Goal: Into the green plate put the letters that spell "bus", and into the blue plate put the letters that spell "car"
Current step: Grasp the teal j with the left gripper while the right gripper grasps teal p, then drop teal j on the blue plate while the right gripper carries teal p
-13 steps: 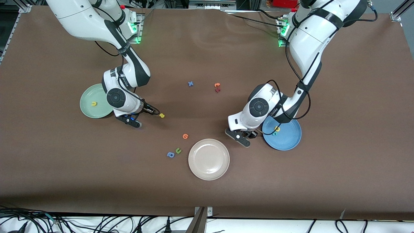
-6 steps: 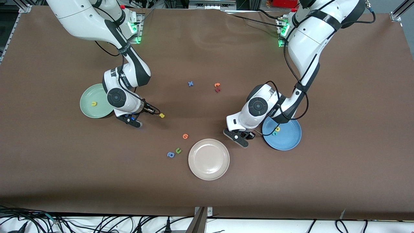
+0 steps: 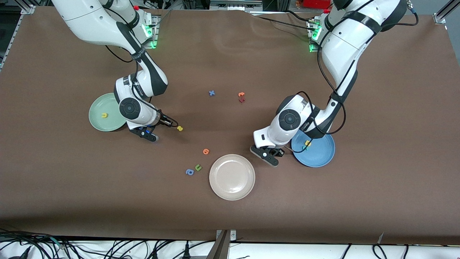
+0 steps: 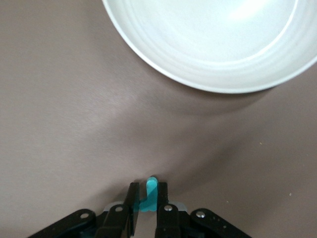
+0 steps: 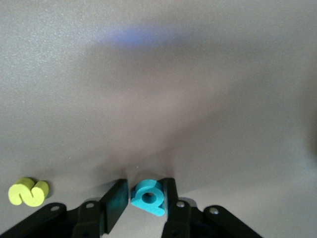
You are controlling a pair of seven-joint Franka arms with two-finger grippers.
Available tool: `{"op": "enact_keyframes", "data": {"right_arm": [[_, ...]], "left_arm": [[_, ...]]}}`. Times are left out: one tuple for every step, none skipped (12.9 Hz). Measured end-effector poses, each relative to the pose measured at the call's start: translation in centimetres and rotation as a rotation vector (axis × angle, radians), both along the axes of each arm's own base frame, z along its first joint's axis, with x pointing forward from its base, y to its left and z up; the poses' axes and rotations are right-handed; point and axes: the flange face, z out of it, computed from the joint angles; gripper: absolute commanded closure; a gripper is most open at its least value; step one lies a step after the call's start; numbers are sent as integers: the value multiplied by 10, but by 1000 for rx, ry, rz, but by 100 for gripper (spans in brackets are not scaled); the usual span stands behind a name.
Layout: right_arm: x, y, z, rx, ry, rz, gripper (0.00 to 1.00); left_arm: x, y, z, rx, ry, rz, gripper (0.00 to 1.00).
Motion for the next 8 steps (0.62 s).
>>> {"op": "enact_keyframes", "data": {"right_arm": [[0,0,0,0,0,0,79],[0,0,1,0,-1,0,80],[0,0,1,0,-1,0,80],[0,0,1,0,-1,0,80],[0,0,1,0,-1,0,80],[0,0,1,0,-1,0,80],[0,0,1,0,-1,0,80],[0,0,2,-1,0,1,80]], "left_arm": [[5,7,7,8,4,11,88],[11,15,18,22,12,23,88],[16,27,32,42,27,39,87],[19,41,47,68,49,53,86],[22,59,60,98,79,55,85],[25,80,68,125,110,58,79],[30,105,70,143,142,66,60],[32,128,66,155,175,77,1]]}}
